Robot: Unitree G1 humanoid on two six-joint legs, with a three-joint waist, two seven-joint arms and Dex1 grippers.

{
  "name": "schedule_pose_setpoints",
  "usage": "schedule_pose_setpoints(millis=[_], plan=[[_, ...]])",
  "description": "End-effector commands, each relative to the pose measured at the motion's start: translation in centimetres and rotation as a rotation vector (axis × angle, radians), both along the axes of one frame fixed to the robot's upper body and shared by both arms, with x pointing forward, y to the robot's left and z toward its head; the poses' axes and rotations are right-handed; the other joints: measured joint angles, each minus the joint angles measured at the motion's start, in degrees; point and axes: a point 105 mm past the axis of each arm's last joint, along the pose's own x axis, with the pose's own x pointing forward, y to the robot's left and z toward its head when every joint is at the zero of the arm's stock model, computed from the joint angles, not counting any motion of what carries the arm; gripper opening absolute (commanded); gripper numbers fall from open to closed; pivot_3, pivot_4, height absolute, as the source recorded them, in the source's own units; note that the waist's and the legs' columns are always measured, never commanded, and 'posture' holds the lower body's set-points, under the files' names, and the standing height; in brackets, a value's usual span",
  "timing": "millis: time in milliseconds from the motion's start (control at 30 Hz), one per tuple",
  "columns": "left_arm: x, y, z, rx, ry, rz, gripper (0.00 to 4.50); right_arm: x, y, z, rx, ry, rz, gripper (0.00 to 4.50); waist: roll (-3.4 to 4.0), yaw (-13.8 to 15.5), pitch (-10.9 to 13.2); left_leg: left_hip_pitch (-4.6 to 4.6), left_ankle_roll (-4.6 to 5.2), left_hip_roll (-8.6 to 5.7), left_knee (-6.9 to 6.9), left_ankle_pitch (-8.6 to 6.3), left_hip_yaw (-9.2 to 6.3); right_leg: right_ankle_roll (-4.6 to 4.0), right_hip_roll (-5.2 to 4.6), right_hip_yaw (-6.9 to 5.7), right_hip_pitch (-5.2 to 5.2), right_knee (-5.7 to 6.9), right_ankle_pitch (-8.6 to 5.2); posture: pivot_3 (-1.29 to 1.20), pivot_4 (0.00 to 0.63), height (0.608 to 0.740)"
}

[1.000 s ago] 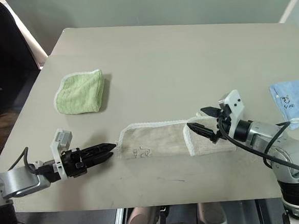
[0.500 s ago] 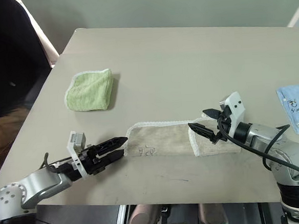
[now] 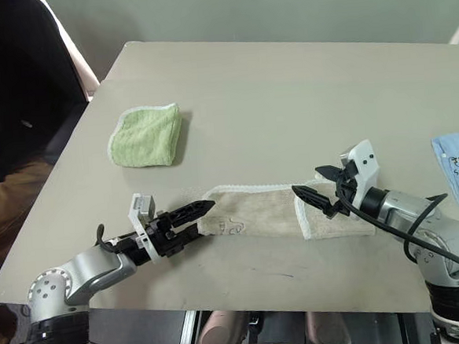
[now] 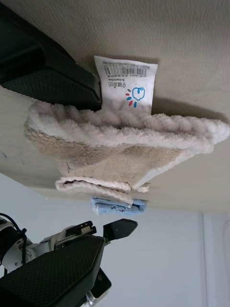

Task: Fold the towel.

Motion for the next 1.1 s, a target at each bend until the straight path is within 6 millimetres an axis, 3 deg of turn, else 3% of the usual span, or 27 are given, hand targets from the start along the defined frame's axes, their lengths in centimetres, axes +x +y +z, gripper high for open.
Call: schedule_pose_setpoints(millis=[33, 133, 467, 600, 967, 1100], plan=[[-0.2, -1.0, -0.1, 0.004, 0.002, -0.022, 4.5, 0.1, -0.1, 1.1, -0.002, -0.058, -0.012, 4.47, 0.0, 0.0, 0.0, 0.0, 0.0, 0.0, 0.0, 0.0, -0.02, 0.06, 0.0, 0.0, 0.0, 0.0, -0.04, 0.0, 0.15, 0.728], [-0.2, -0.8, 0.1, 0.017, -0.01, -0.015, 3.92, 0.1, -0.3, 1.1, -0.006, -0.06, -0.019, 4.5, -0.06, 0.0, 0.0, -0.04, 0.0, -0.01, 0.0, 0.0, -0.02, 0.13, 0.0, 0.0, 0.12, 0.0, -0.08, 0.0, 0.15, 0.728], [0.1, -0.8, 1.0, 0.017, -0.051, 0.028, 0.15, 0.1, -0.3, 1.0, -0.005, -0.066, -0.031, 4.5, -0.21, -0.6, 0.1, -0.06, -0.8, 0.16, -0.18, 0.13, -0.03, 0.06, 0.05, -0.02, -0.07, 0.03, -0.1, 0.0, 0.15, 0.728], [0.4, -1.1, 1.7, 0.006, -0.08, 0.043, 0.03, 0.1, -0.4, 1.0, -0.005, -0.068, -0.035, 4.5, -0.28, -0.6, 0.2, -0.06, -0.79, 0.16, -0.18, 0.06, -0.03, -0.06, 0.06, -0.02, -0.06, 0.03, -0.17, 0.0, 0.15, 0.728], [2.4, -2.9, 7.5, -0.122, -0.318, -0.089, 0.03, -1.1, -2.1, 1.9, -0.017, -0.071, -0.063, 4.5, -0.67, -0.9, 0.4, -0.07, -0.66, 0.2, -0.14, 0.07, -0.04, -0.11, 0.07, -0.05, -0.06, 0.04, -0.25, 0.0, 0.15, 0.728], [2.6, -5.6, 9.2, -0.183, -0.372, -0.229, 0.03, -1.9, -3.2, 2.0, -0.037, -0.058, -0.091, 4.5, -0.8, -0.8, 0.5, -0.08, -0.46, 0.2, -0.12, 0.19, -0.05, -0.09, 0.06, -0.05, -0.03, 0.03, -0.26, 0.0, 0.15, 0.728]])
